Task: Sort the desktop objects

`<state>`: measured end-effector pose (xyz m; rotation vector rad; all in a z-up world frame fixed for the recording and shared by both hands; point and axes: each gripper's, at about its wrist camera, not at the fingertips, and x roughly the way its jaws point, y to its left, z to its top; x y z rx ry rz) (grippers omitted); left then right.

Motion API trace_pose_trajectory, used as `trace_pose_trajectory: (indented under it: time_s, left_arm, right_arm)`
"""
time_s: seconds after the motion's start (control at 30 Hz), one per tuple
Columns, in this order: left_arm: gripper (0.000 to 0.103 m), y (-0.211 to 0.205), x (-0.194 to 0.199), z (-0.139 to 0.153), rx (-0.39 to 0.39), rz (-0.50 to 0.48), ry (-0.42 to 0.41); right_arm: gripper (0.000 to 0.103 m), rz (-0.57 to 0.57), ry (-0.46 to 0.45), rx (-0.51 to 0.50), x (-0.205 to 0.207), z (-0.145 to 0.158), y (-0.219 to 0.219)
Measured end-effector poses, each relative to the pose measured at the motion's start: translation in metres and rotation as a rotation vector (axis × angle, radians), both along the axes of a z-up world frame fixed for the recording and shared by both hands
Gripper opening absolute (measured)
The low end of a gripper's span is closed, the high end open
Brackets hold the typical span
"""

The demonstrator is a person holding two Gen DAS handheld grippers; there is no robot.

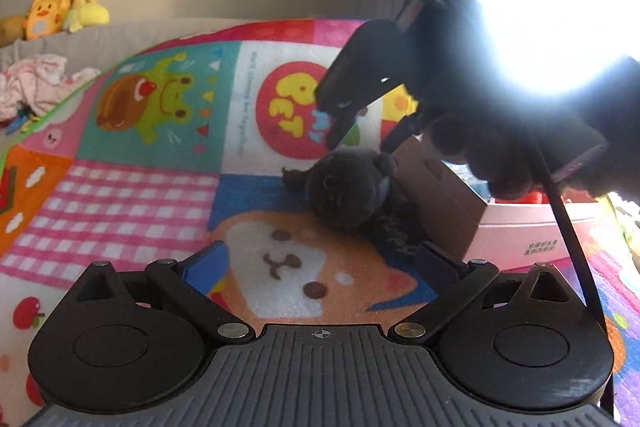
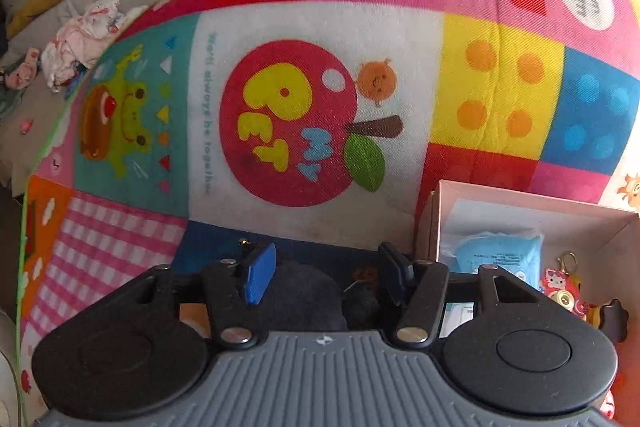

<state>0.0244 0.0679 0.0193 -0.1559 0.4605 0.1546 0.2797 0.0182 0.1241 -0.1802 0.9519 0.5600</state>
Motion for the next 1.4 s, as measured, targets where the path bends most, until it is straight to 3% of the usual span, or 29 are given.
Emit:
trace_pose_trajectory:
  time_s: [0.1,0.17,0.2,0.23,0.27,0.3,0.33,0.37,0.47,0.53,0.77,0.83,0.9,1.07,1.17,1.23,1.3,1.4]
  left_arm:
    - [0.102,0.003,-0.001,0.0,-0.025,0.0,0.008]
    - [0.102,0.005,-0.001,0.0,-0.036,0.001,0.009]
    - [0.102,0.004,-0.002,0.0,-0.037,-0.002,0.01]
    - [0.102,0.003,-0.002,0.0,-0.037,-0.005,0.011]
    - [0.102,0.002,-0.001,0.0,-0.035,-0.01,0.014]
    - [0.102,0.001,-0.001,-0.001,-0.033,-0.014,0.018]
    - [0.102,0.0,-0.001,-0.001,-0.028,-0.017,0.021]
    - [0.102,-0.001,-0.001,-0.001,-0.025,-0.018,0.021]
    - [0.103,0.002,0.0,-0.002,-0.042,-0.017,0.029]
    - [0.103,0.006,0.002,-0.003,-0.067,-0.01,0.043]
    - [0.103,0.013,0.005,-0.006,-0.12,-0.006,0.071]
    - [0.103,0.012,0.004,-0.006,-0.112,-0.012,0.069]
    - [0.103,0.01,0.004,-0.006,-0.106,-0.021,0.071]
    - [0.103,0.004,0.003,-0.007,-0.086,-0.069,0.083]
    - [0.103,-0.001,0.002,-0.007,-0.07,-0.085,0.088]
    - [0.103,-0.003,-0.002,-0.007,-0.07,-0.081,0.11]
    - [0.103,-0.004,-0.009,-0.008,-0.07,-0.081,0.127]
    - [0.103,-0.006,-0.019,-0.009,-0.062,-0.078,0.139]
  right_arm:
    - [0.061,0.055,0.147,0.016,0.0,-0.008,0.006]
    - [0.062,0.173,0.256,0.069,-0.01,0.003,0.005]
    - [0.06,0.228,0.249,0.096,-0.016,0.014,0.003]
    - [0.06,0.234,0.18,0.079,-0.02,0.024,0.001]
    - [0.053,0.197,0.075,0.01,-0.022,0.03,0.001]
    - [0.033,0.156,-0.019,-0.074,-0.019,0.031,0.003]
    - [0.024,0.127,-0.064,-0.158,-0.013,0.025,0.005]
    - [0.008,0.102,-0.059,-0.228,-0.003,0.015,0.008]
    - [0.004,0.048,-0.047,-0.324,0.015,-0.011,0.009]
    - [0.004,0.047,-0.044,-0.296,0.018,-0.017,0.011]
    - [0.004,0.11,0.103,-0.239,0.005,-0.031,0.016]
    - [0.007,0.119,0.147,-0.181,-0.001,-0.027,0.004]
    - [0.018,0.144,0.184,-0.12,-0.011,-0.022,-0.009]
    - [0.019,0.212,0.183,-0.067,-0.036,-0.012,-0.022]
    - [0.019,0.211,0.188,0.023,-0.047,-0.007,-0.031]
    - [0.023,0.209,0.197,0.077,-0.057,-0.006,-0.033]
    - [0.039,0.194,0.229,0.12,-0.06,-0.006,-0.037]
    - [0.044,0.171,0.187,0.066,-0.067,-0.02,-0.022]
